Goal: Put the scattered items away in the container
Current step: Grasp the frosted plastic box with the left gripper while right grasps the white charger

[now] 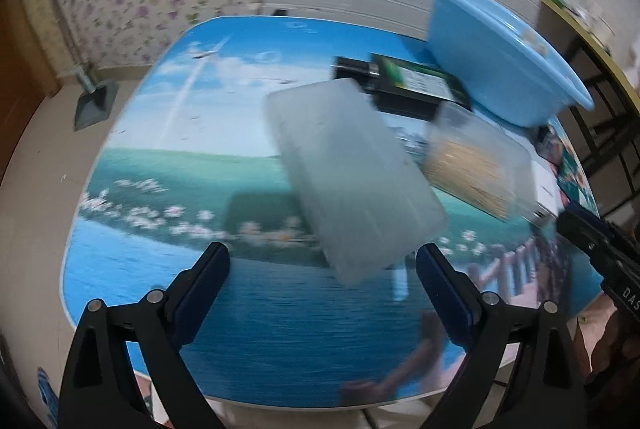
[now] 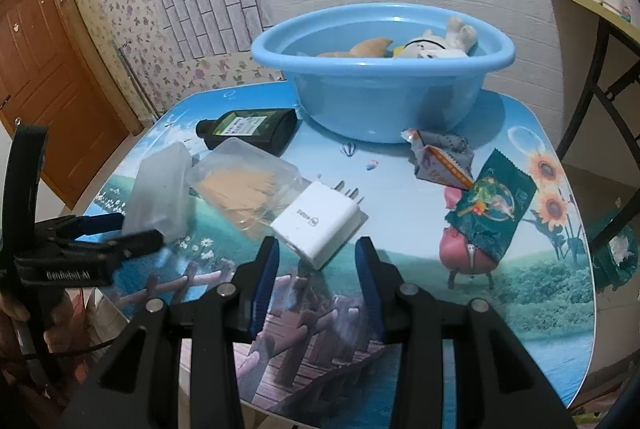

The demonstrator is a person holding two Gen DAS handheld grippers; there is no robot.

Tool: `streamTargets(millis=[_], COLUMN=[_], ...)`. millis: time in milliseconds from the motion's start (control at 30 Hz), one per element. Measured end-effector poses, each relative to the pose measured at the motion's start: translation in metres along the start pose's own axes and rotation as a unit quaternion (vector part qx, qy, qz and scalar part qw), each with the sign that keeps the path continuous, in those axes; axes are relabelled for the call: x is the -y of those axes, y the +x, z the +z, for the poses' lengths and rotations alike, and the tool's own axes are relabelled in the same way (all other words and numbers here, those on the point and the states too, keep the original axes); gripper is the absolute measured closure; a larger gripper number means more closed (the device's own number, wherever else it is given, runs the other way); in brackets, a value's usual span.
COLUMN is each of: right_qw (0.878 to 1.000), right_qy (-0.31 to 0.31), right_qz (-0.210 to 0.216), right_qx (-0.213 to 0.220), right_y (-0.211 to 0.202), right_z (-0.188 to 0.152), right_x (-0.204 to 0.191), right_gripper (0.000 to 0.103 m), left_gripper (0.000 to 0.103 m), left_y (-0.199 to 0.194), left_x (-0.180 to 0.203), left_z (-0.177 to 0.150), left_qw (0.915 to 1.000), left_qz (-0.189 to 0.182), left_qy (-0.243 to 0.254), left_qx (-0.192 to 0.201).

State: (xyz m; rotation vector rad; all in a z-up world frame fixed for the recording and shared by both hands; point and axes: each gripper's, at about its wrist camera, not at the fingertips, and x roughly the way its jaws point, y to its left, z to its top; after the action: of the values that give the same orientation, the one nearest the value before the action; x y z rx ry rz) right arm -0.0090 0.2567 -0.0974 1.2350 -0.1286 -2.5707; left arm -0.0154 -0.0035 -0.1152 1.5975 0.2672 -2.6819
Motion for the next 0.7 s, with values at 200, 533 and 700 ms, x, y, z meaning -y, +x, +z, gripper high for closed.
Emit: streamTargets(millis=[200,533,700], right_qw=[1.000,1.000,1.000], right_qy=[0.002,0.001,0.001], right_qz=[-0.006,-0.014,-0.023], right_qx=[-0.006,-0.016,-0.019], right_y=[0.006,0.016,0.020], right_z=[0.000,0.006,0.009], right_x=[-0.006,-0.012,-0.011], right_gripper=[0.058,0.058,0.057], left_gripper=[0.008,0.008,0.008], left_y=[0.001,0.019,0.021], left_x=[0.001,0.028,0.028], left_z=[0.002,0.021,0.024], left_qw=[0.9998,0.9996,0.9995], left_qz=[-0.020,-0.001,0.002], left_qy=[-0.007,0.026,0.027], left_qx=[0.001,0.013,0.016])
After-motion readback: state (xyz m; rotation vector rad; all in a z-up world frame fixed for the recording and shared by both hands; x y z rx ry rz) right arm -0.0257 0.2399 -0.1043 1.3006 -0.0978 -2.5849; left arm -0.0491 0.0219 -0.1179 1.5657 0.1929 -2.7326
